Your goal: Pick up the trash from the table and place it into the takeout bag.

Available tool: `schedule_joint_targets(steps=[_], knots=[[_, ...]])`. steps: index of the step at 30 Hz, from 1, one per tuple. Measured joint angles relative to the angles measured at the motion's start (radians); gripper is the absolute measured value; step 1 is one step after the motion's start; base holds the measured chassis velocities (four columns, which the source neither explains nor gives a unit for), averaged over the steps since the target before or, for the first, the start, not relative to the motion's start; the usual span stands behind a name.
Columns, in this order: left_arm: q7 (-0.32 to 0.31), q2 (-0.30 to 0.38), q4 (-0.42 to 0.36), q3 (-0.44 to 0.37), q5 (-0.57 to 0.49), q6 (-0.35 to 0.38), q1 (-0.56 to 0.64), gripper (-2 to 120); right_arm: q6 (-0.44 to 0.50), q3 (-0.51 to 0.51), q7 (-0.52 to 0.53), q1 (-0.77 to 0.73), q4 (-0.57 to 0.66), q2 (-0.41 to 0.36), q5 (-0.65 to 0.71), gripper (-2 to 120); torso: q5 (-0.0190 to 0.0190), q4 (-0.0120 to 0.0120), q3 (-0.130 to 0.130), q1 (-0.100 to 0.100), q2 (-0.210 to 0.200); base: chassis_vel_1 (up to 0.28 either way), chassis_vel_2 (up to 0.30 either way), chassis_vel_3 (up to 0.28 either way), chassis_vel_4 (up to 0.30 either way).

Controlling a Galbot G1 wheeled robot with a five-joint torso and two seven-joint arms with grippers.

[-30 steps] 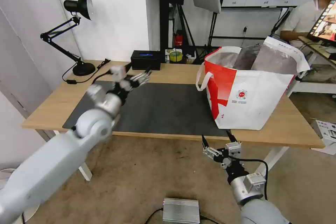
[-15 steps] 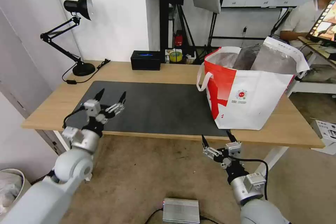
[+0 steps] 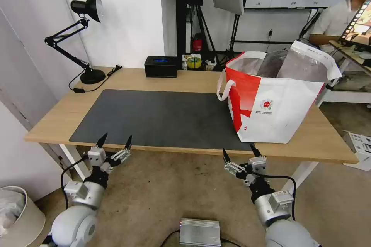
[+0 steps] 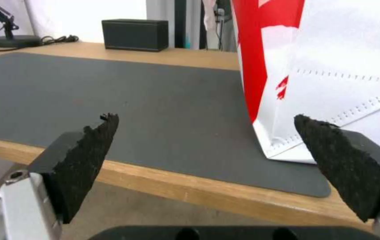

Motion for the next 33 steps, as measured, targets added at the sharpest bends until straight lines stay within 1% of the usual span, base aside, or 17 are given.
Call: schedule_joint_targets(steps=[4,33], knots=[[0.000,-0.009,-0.002,-0.007,0.005,-0.007,0.016,100,0.000,0.000,0.000,0.000,0.000,0.000,0.000,100,0.0000,0.0000,0.000,0.000,0.000,0.000,0.000,0.000,0.000],[-0.001,-0.007,-0.002,-0.002,0.002,-0.008,0.008,100,0.000,0.000,0.000,0.000,0.000,0.000,0.000,100,-0.0001,0.0000,0.000,0.000,0.000,0.000,0.000,0.000,0.000]])
